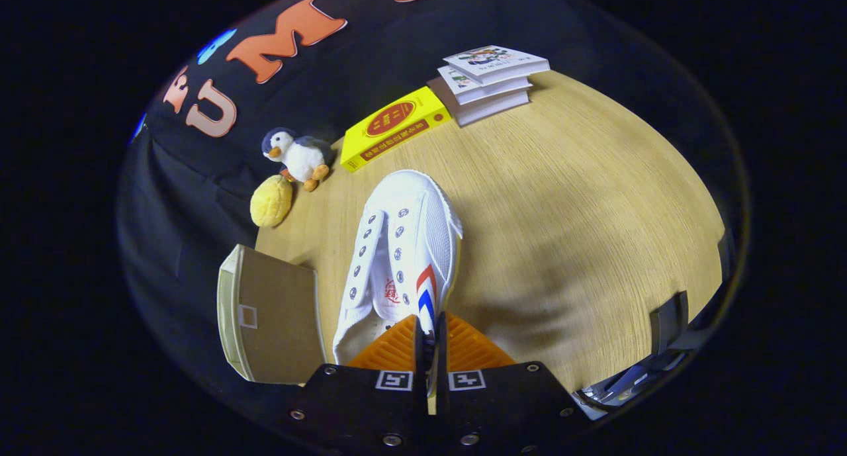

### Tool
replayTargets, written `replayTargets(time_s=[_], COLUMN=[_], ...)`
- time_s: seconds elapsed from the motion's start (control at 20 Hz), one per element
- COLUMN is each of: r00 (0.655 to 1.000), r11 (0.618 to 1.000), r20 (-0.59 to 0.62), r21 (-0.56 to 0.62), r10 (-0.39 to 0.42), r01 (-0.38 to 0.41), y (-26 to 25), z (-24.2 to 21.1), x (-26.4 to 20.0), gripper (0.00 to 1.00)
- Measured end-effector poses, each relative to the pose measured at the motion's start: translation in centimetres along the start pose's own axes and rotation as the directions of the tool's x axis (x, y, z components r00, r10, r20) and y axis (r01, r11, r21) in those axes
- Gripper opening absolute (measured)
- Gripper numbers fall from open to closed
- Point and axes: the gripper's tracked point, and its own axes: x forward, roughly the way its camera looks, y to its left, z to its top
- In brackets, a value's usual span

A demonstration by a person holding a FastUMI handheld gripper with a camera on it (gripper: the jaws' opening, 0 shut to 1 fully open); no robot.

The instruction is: Open the storage box then place both shoes into the box .Put the left shoe in first, then the right shoe, with the right side of both shoes facing outward in a uniform manner.

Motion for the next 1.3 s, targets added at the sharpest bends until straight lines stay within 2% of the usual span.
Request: replayTargets(time_s=[0.4, 0.65, 0.8, 1.05, 1.3], r00=[0.993, 0.975, 0.968, 0.961, 0.974], r11=[0.99, 0.97, 0.959, 0.952, 0.963], r20=[-0.031, -0.075, -0.085, -0.144, -0.175], r21=[-0.085, -0.114, -0.14, -0.162, -0.202], r10=[0.112, 0.208, 0.237, 0.237, 0.143], r01=[-0.114, -0.216, -0.247, -0.26, -0.178], y=[10.1, 18.0, 22.2, 27.7, 28.6], z=[0.0, -1.7, -3.0, -6.6, -8.6], x=[-2.2, -2.6, -2.0, 0.3, 2.6], gripper=[0.05, 0.05, 0.05, 0.05, 0.05])
